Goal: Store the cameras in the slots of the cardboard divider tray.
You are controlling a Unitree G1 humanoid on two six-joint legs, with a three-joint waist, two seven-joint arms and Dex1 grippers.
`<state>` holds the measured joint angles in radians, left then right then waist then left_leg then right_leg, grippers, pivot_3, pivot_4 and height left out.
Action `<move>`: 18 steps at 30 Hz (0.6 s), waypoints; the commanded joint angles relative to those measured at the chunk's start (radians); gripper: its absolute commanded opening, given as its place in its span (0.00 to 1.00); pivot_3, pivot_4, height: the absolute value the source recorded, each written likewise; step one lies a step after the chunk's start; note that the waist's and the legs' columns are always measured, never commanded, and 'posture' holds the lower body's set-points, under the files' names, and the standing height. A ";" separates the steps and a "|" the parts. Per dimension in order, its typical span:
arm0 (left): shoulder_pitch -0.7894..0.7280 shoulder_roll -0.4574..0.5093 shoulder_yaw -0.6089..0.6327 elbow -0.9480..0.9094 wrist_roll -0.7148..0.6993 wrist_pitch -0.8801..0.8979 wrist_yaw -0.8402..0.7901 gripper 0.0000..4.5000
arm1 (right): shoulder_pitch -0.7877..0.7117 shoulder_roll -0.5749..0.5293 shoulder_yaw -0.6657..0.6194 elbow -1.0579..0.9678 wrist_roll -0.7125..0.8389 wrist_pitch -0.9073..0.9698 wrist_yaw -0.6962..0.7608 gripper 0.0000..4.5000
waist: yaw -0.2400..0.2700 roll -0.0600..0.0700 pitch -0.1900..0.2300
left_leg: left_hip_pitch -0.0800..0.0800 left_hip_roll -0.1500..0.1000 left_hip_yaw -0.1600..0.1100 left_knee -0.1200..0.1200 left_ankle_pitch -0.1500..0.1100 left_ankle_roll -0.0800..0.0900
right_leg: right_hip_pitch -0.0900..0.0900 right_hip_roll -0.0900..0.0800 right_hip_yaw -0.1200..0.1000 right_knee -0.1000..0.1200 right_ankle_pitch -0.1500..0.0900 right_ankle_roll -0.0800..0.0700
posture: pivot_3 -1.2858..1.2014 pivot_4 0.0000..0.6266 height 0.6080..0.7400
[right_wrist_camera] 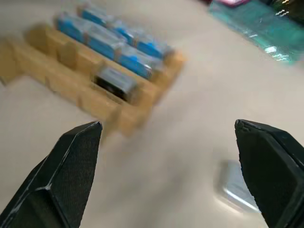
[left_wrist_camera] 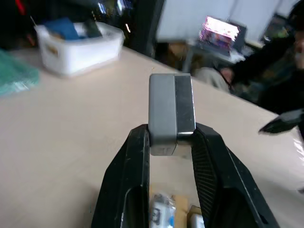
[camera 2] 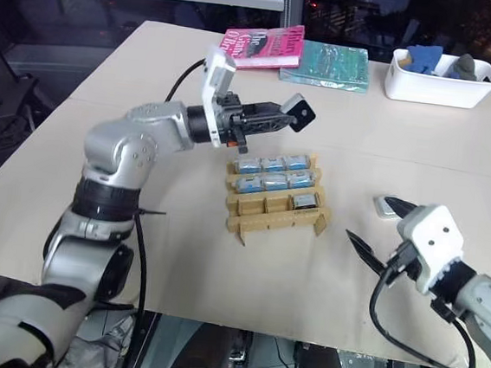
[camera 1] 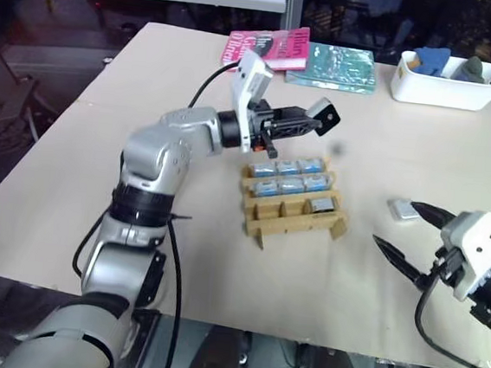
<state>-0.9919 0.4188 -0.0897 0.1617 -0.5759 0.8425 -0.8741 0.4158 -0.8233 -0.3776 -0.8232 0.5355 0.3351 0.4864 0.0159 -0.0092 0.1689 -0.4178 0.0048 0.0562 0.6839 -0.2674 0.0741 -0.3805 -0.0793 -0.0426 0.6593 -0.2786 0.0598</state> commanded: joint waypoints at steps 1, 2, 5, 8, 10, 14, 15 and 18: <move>-0.068 0.034 -0.062 0.046 0.013 0.034 -0.132 0.15 | 0.065 0.080 -0.060 -0.086 -0.042 -0.088 0.022 0.99 | -0.003 0.000 0.000 | 0.001 0.000 0.001 0.000 0.000 0.000 | 0.000 0.001 0.000 0.000 0.000 0.000 | 0.52 0.24 1.00; -0.064 0.046 -0.084 0.046 0.024 0.011 -0.174 0.15 | 0.088 0.101 -0.059 -0.104 -0.058 -0.094 0.023 0.99 | -0.005 0.000 0.000 | 0.002 0.000 0.001 -0.001 0.000 0.000 | 0.000 0.000 0.001 0.000 0.000 0.000 | 0.52 0.24 1.00; -0.020 0.082 -0.128 -0.006 0.041 -0.018 -0.256 0.15 | 0.140 0.163 -0.055 -0.157 -0.080 -0.105 0.012 0.99 | -0.007 0.001 0.000 | 0.003 0.001 0.003 -0.001 0.000 -0.002 | 0.000 0.001 0.002 0.001 0.000 0.000 | 0.52 0.24 1.00; 0.041 0.121 -0.152 -0.097 0.047 -0.007 -0.284 0.15 | 0.194 0.207 -0.053 -0.199 -0.080 -0.109 0.025 0.99 | -0.003 0.001 0.000 | 0.003 0.002 0.003 -0.001 0.001 -0.002 | 0.000 0.001 0.004 0.001 0.000 0.000 | 0.52 0.24 1.00; 0.079 0.147 -0.169 -0.158 0.057 0.013 -0.277 0.15 | 0.221 0.230 -0.053 -0.218 -0.073 -0.120 0.037 0.99 | -0.001 0.001 0.000 | 0.003 0.002 0.002 -0.001 0.001 -0.002 | 0.000 0.000 0.005 0.001 0.000 0.000 | 0.52 0.24 1.00; 0.146 0.176 -0.212 -0.261 0.101 0.020 -0.240 0.15 | 0.241 0.253 -0.060 -0.220 -0.071 -0.139 0.059 0.99 | 0.001 0.001 0.000 | 0.003 0.001 0.001 0.000 0.001 -0.002 | 0.001 -0.001 0.005 0.001 0.000 0.000 | 0.52 0.24 1.00; 0.155 0.177 -0.222 -0.273 0.115 0.018 -0.226 0.15 | 0.237 0.255 -0.060 -0.216 -0.075 -0.138 0.061 0.99 | 0.001 0.001 0.000 | 0.003 0.001 0.001 0.000 0.001 -0.002 | 0.001 -0.001 0.005 0.001 0.000 0.000 | 0.52 0.24 1.00; 0.179 0.182 -0.246 -0.297 0.154 0.019 -0.190 0.15 | 0.226 0.255 -0.054 -0.208 -0.077 -0.136 0.066 0.99 | 0.000 0.001 0.000 | 0.003 0.001 0.001 0.000 0.001 -0.002 | 0.001 -0.001 0.005 0.002 0.000 -0.001 | 0.52 0.24 1.00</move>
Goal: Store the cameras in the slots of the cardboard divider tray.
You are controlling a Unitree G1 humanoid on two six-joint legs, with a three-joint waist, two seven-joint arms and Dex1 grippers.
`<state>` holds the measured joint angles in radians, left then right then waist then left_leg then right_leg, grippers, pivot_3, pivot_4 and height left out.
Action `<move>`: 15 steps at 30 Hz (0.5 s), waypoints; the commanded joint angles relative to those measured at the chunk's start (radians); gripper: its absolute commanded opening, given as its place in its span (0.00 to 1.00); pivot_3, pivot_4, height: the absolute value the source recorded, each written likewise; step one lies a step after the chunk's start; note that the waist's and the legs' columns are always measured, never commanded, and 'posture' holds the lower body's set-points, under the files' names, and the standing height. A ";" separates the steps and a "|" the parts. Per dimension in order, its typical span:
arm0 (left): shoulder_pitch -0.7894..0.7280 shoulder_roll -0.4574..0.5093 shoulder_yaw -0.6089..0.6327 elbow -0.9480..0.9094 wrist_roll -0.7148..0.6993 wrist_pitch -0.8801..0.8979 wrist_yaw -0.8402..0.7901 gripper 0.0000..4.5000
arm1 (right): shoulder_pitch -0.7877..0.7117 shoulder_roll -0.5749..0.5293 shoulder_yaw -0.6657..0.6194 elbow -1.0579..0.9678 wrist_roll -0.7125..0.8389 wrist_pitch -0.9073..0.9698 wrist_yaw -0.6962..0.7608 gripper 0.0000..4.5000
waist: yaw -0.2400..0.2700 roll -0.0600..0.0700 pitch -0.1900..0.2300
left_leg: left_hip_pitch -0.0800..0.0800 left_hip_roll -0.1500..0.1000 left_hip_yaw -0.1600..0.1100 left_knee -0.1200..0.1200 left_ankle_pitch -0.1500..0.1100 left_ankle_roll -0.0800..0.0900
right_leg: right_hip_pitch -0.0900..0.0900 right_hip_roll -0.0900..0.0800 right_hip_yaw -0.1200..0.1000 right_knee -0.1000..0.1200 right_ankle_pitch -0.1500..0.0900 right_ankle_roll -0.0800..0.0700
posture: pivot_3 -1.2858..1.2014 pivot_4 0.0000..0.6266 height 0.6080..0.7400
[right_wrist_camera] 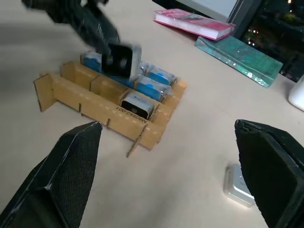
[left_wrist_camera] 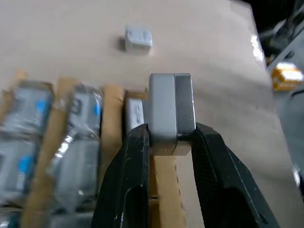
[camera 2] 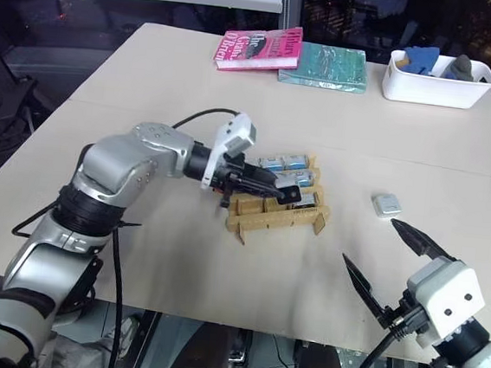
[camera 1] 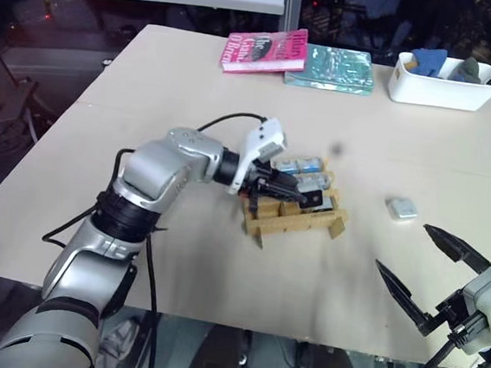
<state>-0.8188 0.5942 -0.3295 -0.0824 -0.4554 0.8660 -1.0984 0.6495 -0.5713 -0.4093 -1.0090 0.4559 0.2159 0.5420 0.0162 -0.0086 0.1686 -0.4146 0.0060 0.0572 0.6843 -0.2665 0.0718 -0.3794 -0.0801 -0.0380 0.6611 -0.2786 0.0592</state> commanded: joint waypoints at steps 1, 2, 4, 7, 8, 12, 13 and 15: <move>0.013 0.012 -0.014 -0.056 0.050 -0.011 0.043 0.15 | -0.012 0.002 -0.022 -0.021 0.003 -0.014 0.010 0.99 | 0.000 0.000 0.000 | 0.000 0.000 0.000 0.000 0.000 0.000 | 0.000 0.000 0.000 0.000 0.000 0.000 | 0.52 0.24 1.00; 0.019 0.016 -0.021 -0.057 0.064 -0.017 0.049 0.15 | -0.015 0.002 -0.022 -0.020 0.005 -0.013 0.011 0.99 | 0.000 0.000 0.000 | 0.000 0.000 -0.001 0.000 0.000 0.000 | 0.000 0.000 0.000 0.000 0.000 0.000 | 0.52 0.24 1.00; 0.023 0.020 -0.024 -0.056 0.074 -0.010 0.052 0.15 | -0.021 0.001 -0.023 -0.018 0.007 -0.010 0.013 0.99 | 0.000 0.000 0.000 | 0.000 0.000 0.000 0.000 0.000 0.000 | 0.000 0.000 0.000 0.001 0.000 0.000 | 0.52 0.24 1.00; 0.027 0.030 -0.025 -0.044 0.085 -0.019 0.043 0.15 | -0.025 0.002 -0.020 -0.017 0.008 -0.005 0.018 0.99 | -0.001 0.000 0.000 | 0.000 0.000 0.000 0.000 0.000 0.000 | 0.000 0.000 0.000 0.000 0.000 0.000 | 0.52 0.24 1.00; 0.027 0.034 -0.026 -0.041 0.088 -0.019 0.039 0.15 | -0.026 0.002 -0.020 -0.017 0.007 -0.004 0.019 0.99 | 0.000 0.000 0.000 | 0.000 0.000 0.000 0.000 0.000 0.000 | 0.000 0.000 0.000 0.000 0.000 0.000 | 0.52 0.24 1.00; 0.026 0.050 -0.039 -0.016 0.113 -0.048 0.023 0.15 | -0.018 0.005 -0.017 -0.021 0.008 -0.004 0.027 0.99 | -0.001 0.000 0.000 | 0.000 0.000 0.000 0.000 0.000 0.000 | 0.000 0.000 0.000 0.001 0.000 0.000 | 0.52 0.24 1.00; 0.024 0.051 -0.038 -0.010 0.115 -0.051 0.020 0.15 | -0.012 0.006 -0.019 -0.024 0.010 -0.005 0.030 0.99 | -0.001 0.000 0.000 | 0.000 0.000 0.000 0.000 0.000 0.000 | 0.000 0.000 0.000 0.001 0.000 0.000 | 0.52 0.24 1.00; 0.018 0.055 -0.035 0.001 0.120 -0.054 0.013 0.15 | 0.004 0.008 -0.025 -0.029 0.016 -0.009 0.039 0.99 | -0.001 0.000 0.000 | 0.000 0.000 0.000 0.000 0.000 0.000 | 0.000 0.000 0.000 0.001 0.000 0.000 | 0.52 0.24 1.00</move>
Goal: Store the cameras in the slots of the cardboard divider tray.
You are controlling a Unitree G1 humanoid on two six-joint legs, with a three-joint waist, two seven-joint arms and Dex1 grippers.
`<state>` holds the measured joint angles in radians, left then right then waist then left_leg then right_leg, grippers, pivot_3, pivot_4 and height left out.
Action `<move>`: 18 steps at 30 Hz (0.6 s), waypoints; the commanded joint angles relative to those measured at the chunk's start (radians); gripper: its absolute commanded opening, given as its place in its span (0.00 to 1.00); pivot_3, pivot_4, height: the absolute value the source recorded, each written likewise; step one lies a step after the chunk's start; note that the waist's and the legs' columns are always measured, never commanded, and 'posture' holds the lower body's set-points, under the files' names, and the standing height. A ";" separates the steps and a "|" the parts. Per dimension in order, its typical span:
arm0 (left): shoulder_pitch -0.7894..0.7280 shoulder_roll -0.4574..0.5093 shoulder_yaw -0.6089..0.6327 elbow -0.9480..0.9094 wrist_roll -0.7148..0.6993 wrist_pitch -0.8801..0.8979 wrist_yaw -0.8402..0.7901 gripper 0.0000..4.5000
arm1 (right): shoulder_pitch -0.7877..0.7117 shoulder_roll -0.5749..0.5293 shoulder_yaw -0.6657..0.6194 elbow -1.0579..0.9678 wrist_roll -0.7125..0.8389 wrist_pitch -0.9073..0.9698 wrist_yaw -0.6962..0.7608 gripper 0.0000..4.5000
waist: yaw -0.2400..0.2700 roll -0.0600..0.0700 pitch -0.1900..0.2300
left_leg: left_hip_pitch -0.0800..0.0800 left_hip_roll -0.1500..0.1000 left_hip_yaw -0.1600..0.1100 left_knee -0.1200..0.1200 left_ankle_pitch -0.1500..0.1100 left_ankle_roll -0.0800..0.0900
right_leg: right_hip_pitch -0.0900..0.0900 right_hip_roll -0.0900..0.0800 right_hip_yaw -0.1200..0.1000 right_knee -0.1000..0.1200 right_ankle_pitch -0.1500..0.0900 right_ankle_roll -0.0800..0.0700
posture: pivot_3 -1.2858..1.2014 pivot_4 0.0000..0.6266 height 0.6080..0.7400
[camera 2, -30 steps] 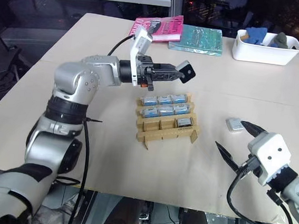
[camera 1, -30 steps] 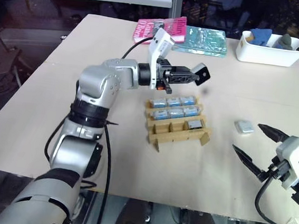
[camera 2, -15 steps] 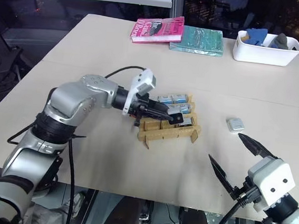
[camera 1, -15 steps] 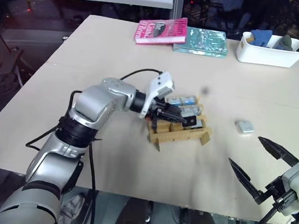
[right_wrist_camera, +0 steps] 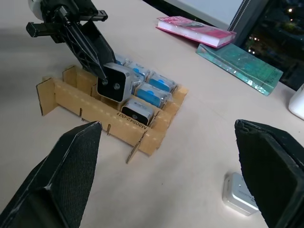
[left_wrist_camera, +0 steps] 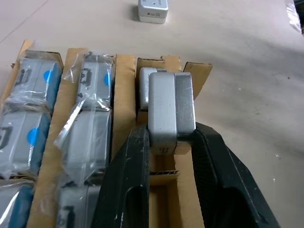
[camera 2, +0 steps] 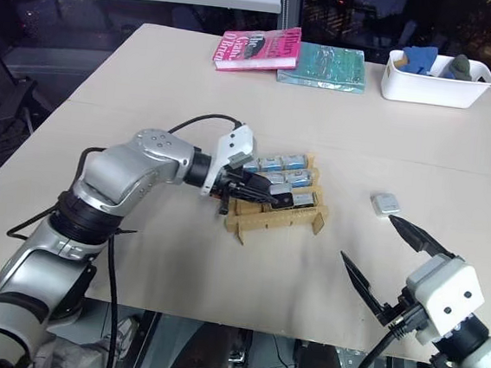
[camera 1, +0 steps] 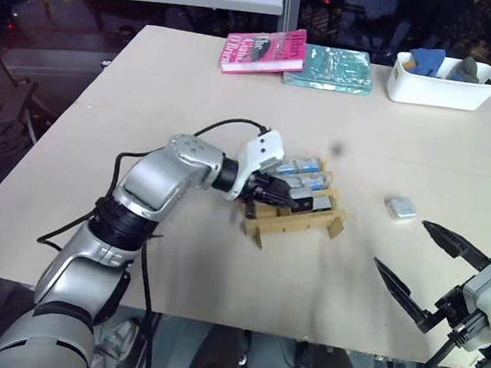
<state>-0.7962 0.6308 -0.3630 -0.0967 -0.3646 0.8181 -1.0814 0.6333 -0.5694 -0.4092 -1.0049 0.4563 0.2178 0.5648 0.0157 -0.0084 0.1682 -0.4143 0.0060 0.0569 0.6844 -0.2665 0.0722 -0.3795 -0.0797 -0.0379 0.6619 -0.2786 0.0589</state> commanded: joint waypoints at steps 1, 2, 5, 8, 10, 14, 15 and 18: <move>-0.006 0.022 -0.002 0.019 0.033 -0.011 -0.008 0.15 | 0.028 0.008 -0.028 -0.035 0.017 -0.013 0.020 0.99 | 0.000 0.000 0.000 | 0.000 0.000 0.000 0.000 0.000 0.000 | 0.000 0.000 0.000 0.000 0.000 0.000 | 0.52 0.24 1.00; -0.005 0.027 -0.002 0.021 0.037 -0.017 -0.014 0.15 | 0.038 0.009 -0.030 -0.036 0.018 -0.017 0.025 0.99 | 0.000 0.000 0.000 | 0.000 0.000 0.000 0.000 0.000 0.000 | 0.000 0.000 0.000 0.000 0.000 0.000 | 0.52 0.24 1.00; -0.006 0.033 0.004 0.026 0.042 -0.020 -0.024 0.15 | 0.056 0.015 -0.034 -0.038 0.022 -0.027 0.037 0.99 | 0.000 0.000 0.000 | 0.000 0.000 0.000 0.000 0.000 0.000 | 0.000 0.000 0.000 0.000 0.000 0.000 | 0.52 0.24 1.00; -0.008 0.040 -0.001 0.033 0.052 -0.025 -0.035 0.15 | 0.052 0.017 -0.032 -0.031 0.030 -0.034 0.048 0.99 | -0.001 0.000 0.000 | 0.000 0.000 0.000 0.000 0.000 0.000 | 0.000 0.000 0.000 0.000 0.000 0.000 | 0.52 0.24 1.00; -0.009 0.036 -0.003 0.039 0.059 -0.034 -0.039 0.15 | 0.044 0.014 -0.029 -0.022 0.034 -0.040 0.059 0.99 | -0.001 0.000 0.000 | 0.000 0.000 0.000 0.000 0.000 0.000 | 0.000 0.000 0.000 0.000 0.000 0.000 | 0.52 0.24 1.00; -0.023 0.005 -0.010 0.050 0.067 -0.044 -0.040 0.15 | 0.000 0.007 -0.024 0.014 0.072 -0.050 0.087 0.99 | -0.001 0.000 0.000 | 0.000 0.000 0.000 0.000 0.000 0.000 | 0.000 0.000 0.000 0.000 0.000 0.000 | 0.52 0.24 1.00; -0.027 -0.001 -0.013 0.052 0.069 -0.042 -0.041 0.15 | -0.013 0.000 -0.023 0.022 0.079 -0.047 0.096 0.99 | -0.001 0.000 0.000 | 0.000 0.000 0.000 0.000 0.000 0.000 | 0.000 0.000 0.000 0.001 0.000 0.000 | 0.52 0.24 1.00; -0.035 -0.014 -0.025 0.046 0.072 -0.030 -0.051 0.15 | -0.074 -0.038 -0.009 0.052 0.097 -0.024 0.117 0.99 | 0.000 0.000 0.000 | 0.000 0.000 0.000 0.001 0.000 0.000 | 0.000 0.000 0.000 0.001 0.000 0.000 | 0.52 0.24 1.00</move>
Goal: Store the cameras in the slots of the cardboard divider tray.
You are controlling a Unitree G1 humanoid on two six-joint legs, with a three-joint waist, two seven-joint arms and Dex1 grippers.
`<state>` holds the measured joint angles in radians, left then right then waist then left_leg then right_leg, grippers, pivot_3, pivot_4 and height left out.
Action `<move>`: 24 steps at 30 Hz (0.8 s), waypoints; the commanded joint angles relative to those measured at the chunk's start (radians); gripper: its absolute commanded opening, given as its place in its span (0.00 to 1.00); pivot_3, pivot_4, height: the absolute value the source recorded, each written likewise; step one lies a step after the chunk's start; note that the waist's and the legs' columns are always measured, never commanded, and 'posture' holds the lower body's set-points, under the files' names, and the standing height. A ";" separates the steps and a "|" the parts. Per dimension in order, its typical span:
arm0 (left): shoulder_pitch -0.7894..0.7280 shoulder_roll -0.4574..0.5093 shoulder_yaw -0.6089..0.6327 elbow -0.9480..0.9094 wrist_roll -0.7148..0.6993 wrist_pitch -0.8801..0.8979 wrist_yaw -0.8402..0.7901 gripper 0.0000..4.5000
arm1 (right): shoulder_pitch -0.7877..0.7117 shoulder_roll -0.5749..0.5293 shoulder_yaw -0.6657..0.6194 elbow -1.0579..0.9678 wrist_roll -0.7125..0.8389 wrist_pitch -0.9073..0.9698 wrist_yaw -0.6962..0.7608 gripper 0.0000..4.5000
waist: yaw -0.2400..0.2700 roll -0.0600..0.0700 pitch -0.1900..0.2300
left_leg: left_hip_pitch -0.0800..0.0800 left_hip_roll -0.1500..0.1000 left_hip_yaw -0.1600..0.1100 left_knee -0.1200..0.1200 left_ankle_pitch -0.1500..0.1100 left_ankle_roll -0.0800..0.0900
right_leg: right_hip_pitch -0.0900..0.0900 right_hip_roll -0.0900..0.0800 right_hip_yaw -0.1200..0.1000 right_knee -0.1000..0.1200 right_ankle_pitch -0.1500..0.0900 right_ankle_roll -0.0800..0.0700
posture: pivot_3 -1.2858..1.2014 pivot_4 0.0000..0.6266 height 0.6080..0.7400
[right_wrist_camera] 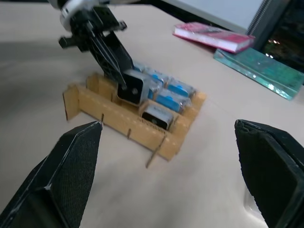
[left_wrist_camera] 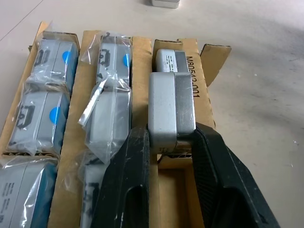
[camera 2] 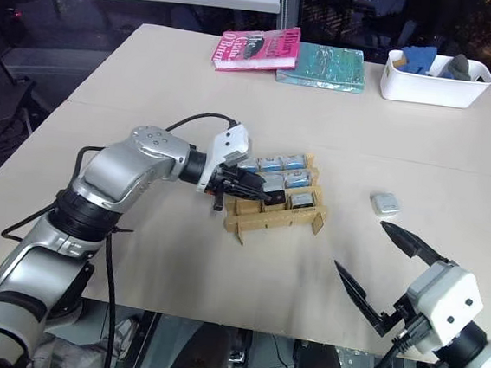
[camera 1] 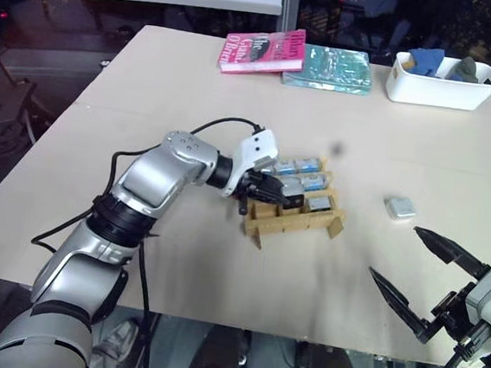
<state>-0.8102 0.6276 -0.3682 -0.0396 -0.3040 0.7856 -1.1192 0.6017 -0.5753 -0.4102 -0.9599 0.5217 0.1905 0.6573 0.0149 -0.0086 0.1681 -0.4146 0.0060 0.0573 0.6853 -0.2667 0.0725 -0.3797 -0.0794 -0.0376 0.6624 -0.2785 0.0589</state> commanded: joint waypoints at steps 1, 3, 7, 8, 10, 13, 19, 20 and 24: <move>-0.023 -0.012 -0.024 -0.015 0.013 0.008 -0.016 0.15 | -0.058 -0.041 -0.005 0.014 0.035 0.008 0.028 0.99 | 0.000 0.000 0.000 | 0.000 0.000 0.000 0.000 0.000 0.000 | 0.000 0.000 0.000 0.000 0.000 0.000 | 0.52 0.24 1.00; -0.023 -0.008 -0.031 -0.029 0.014 0.026 -0.024 0.15 | -0.071 -0.049 -0.004 0.021 0.036 0.009 0.033 0.99 | 0.003 0.000 0.000 | 0.000 0.000 0.000 0.000 0.000 0.000 | 0.000 0.000 0.000 0.000 0.000 0.000 | 0.52 0.24 1.00; -0.014 0.003 -0.042 -0.062 0.008 0.057 -0.026 0.15 | -0.069 -0.051 0.000 0.027 0.031 0.008 0.042 0.99 | 0.001 0.000 0.000 | -0.001 0.000 -0.001 0.000 0.000 0.000 | 0.000 0.000 -0.001 0.000 0.000 0.000 | 0.52 0.24 1.00; -0.011 0.005 -0.043 -0.069 0.008 0.063 -0.024 0.15 | -0.066 -0.050 0.001 0.026 0.029 0.009 0.044 0.99 | 0.001 0.000 0.000 | -0.001 0.000 -0.001 0.000 0.000 0.000 | 0.000 0.000 0.000 0.000 0.000 0.000 | 0.52 0.24 1.00; -0.009 0.016 -0.044 -0.069 0.008 0.072 -0.029 0.15 | -0.063 -0.048 0.002 0.026 0.027 0.010 0.046 0.99 | 0.001 0.000 0.000 | -0.001 0.000 -0.001 0.000 0.000 0.000 | 0.000 0.000 -0.001 0.000 0.000 0.000 | 0.52 0.24 1.00; -0.014 0.018 -0.042 -0.056 0.018 0.058 -0.025 0.42 | -0.066 -0.048 0.006 0.032 0.024 0.011 0.049 1.00 | 0.001 0.000 0.000 | -0.001 0.000 -0.001 0.000 0.000 0.000 | 0.000 0.000 -0.001 0.000 0.000 0.000 | 0.52 0.24 1.00; -0.024 -0.025 0.030 -0.057 -0.001 0.056 0.045 1.00 | -0.098 -0.070 0.042 0.050 0.023 0.093 0.015 1.00 | 0.003 0.000 0.000 | 0.000 0.000 -0.001 0.001 0.000 0.000 | 0.000 0.000 -0.001 0.000 0.000 0.000 | 0.52 0.24 1.00; -0.018 -0.030 0.058 -0.077 -0.024 0.071 0.051 1.00 | -0.117 -0.074 0.052 0.065 -0.001 0.108 -0.003 1.00 | 0.002 0.000 0.000 | 0.000 0.000 -0.001 0.001 0.000 0.000 | 0.000 0.000 -0.001 0.001 0.000 0.000 | 0.52 0.24 1.00; 0.016 -0.057 0.202 -0.146 -0.133 0.095 0.085 1.00 | -0.230 -0.076 0.104 0.145 -0.077 0.159 -0.077 1.00 | -0.003 0.000 0.000 | 0.000 0.000 -0.001 0.002 0.000 0.000 | 0.000 0.000 0.000 0.001 0.000 0.000 | 0.52 0.24 1.00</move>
<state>-0.8027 0.5785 -0.2432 -0.1256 -0.3808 0.8772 -1.0474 0.4176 -0.6502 -0.3190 -0.8372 0.4826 0.3286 0.6307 0.0118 -0.0086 0.1680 -0.4146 0.0059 0.0565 0.6869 -0.2666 0.0727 -0.3796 -0.0798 -0.0376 0.6637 -0.2784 0.0586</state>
